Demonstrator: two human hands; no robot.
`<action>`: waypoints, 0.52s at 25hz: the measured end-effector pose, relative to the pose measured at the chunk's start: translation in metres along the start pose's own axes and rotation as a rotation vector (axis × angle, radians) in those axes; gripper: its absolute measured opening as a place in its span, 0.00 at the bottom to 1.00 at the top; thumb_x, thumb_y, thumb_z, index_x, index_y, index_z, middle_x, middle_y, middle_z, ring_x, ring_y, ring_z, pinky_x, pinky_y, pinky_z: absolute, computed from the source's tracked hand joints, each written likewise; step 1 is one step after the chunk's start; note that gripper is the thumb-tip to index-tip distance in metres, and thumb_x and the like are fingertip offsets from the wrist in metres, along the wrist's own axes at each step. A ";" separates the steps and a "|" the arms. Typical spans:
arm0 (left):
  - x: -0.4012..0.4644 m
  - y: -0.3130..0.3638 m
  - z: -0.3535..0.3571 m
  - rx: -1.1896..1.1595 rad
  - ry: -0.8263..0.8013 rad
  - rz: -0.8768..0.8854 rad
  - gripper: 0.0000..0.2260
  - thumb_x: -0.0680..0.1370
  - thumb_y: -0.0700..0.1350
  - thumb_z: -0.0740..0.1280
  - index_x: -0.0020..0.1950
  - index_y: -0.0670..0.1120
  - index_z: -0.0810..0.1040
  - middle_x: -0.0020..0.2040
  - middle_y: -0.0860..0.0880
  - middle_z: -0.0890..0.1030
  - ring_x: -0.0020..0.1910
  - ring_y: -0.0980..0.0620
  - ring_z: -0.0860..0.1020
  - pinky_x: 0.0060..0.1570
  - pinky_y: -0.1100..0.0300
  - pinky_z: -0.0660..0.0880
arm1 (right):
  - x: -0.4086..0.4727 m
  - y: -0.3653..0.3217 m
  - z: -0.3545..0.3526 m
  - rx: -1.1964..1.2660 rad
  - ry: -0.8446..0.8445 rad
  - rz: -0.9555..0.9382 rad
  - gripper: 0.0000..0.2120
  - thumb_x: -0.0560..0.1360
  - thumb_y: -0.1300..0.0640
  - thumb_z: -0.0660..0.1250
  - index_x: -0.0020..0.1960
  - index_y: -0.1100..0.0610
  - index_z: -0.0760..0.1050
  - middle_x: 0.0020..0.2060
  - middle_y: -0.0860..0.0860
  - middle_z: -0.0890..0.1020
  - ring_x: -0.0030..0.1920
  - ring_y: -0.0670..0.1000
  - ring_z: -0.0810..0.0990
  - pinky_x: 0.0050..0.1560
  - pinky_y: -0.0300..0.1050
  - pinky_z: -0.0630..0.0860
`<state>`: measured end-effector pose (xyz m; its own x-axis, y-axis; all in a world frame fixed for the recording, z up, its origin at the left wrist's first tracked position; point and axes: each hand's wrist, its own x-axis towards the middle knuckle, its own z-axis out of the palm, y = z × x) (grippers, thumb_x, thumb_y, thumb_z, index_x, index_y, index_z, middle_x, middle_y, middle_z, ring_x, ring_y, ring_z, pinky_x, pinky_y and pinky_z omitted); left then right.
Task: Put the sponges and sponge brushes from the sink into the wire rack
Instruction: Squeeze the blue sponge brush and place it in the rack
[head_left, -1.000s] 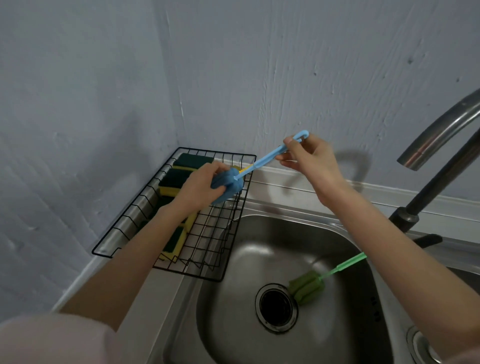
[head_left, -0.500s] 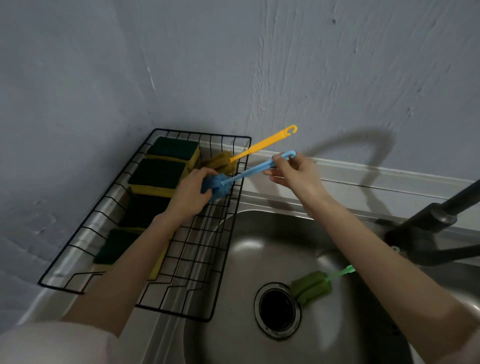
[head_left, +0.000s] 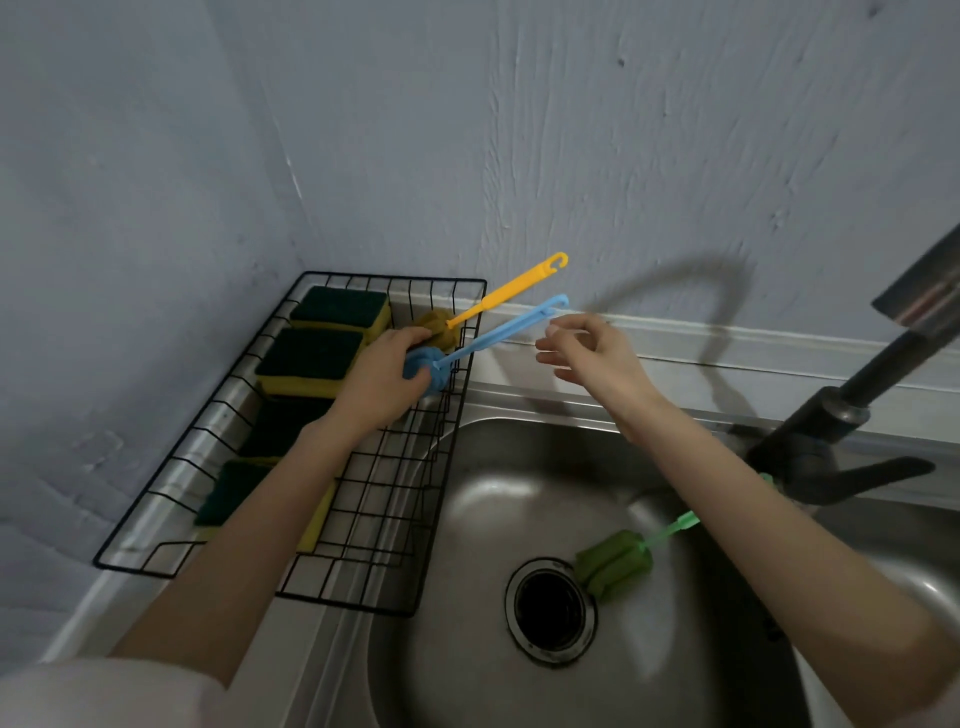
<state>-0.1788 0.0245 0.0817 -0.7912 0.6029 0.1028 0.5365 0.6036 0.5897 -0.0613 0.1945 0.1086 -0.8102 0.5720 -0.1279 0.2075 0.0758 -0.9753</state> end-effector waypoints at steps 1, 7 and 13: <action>-0.003 0.008 -0.003 -0.003 0.010 0.026 0.19 0.75 0.39 0.63 0.65 0.42 0.67 0.65 0.42 0.72 0.64 0.46 0.72 0.58 0.60 0.67 | -0.007 0.000 -0.006 -0.001 0.009 0.003 0.04 0.77 0.58 0.60 0.51 0.56 0.70 0.46 0.55 0.80 0.46 0.52 0.79 0.48 0.41 0.75; -0.037 0.073 0.001 -0.115 0.008 0.176 0.12 0.75 0.36 0.62 0.58 0.41 0.74 0.56 0.43 0.79 0.51 0.52 0.75 0.53 0.63 0.69 | -0.050 0.028 -0.053 -0.056 0.106 0.061 0.06 0.77 0.61 0.59 0.52 0.57 0.71 0.53 0.61 0.81 0.47 0.53 0.79 0.43 0.35 0.72; -0.063 0.110 0.047 -0.135 -0.180 0.231 0.12 0.75 0.38 0.61 0.58 0.42 0.73 0.55 0.43 0.79 0.54 0.48 0.77 0.58 0.55 0.73 | -0.079 0.085 -0.089 -0.104 0.110 0.252 0.14 0.78 0.62 0.56 0.60 0.69 0.71 0.59 0.66 0.78 0.39 0.48 0.78 0.33 0.28 0.72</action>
<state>-0.0556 0.0775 0.1025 -0.5817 0.8059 0.1102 0.6426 0.3722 0.6697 0.0691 0.2282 0.0517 -0.6629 0.6684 -0.3375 0.4538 0.0000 -0.8911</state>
